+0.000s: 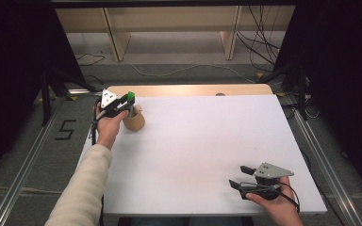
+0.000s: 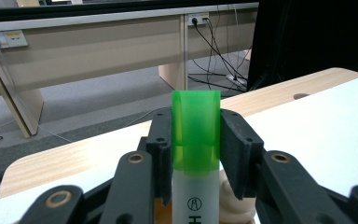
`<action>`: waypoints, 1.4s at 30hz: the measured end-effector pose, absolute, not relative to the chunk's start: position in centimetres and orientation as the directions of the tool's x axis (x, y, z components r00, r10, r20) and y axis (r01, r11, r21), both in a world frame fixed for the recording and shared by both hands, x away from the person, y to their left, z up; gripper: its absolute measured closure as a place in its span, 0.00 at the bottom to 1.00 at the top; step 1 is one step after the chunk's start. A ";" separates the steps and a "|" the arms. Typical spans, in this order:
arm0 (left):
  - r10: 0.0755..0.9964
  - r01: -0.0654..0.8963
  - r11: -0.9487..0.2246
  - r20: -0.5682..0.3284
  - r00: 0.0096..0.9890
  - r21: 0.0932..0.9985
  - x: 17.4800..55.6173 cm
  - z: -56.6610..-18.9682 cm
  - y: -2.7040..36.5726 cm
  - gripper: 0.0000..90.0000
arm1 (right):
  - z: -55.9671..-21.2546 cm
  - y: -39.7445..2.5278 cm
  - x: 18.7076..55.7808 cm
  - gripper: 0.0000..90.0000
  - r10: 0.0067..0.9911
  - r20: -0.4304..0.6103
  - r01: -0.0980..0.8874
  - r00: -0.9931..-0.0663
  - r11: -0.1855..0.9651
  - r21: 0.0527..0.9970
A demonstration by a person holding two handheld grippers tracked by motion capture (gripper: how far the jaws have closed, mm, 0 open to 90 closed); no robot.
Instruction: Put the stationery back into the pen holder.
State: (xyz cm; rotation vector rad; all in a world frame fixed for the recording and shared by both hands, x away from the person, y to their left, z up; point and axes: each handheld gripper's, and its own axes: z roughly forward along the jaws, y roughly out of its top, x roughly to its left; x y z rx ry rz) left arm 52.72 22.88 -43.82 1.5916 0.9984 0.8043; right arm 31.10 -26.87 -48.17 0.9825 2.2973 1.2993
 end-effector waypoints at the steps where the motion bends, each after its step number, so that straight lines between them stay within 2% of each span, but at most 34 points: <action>1: 0.904 0.203 -0.107 0.011 0.427 0.973 52.7 -43.8 22.9 0.74 | -48.2 -26.9 31.1 0.34 0.701 0.052 0.405 -0.711 0.348 0.845; 34: 0.911 0.231 -0.107 0.003 0.412 0.967 52.5 -44.7 23.1 0.73 | -48.2 -26.9 31.1 0.34 0.702 0.052 0.410 -0.711 0.353 0.841; 37: 0.917 0.223 -0.119 0.021 0.399 0.968 52.3 -44.4 23.0 0.70 | -48.2 -26.9 31.1 0.34 0.702 0.052 0.410 -0.710 0.352 0.841; 42: 0.926 0.209 -0.115 0.029 0.376 0.971 51.7 -43.6 22.7 0.59 | -48.2 -26.8 31.1 0.34 0.702 0.053 0.411 -0.710 0.352 0.841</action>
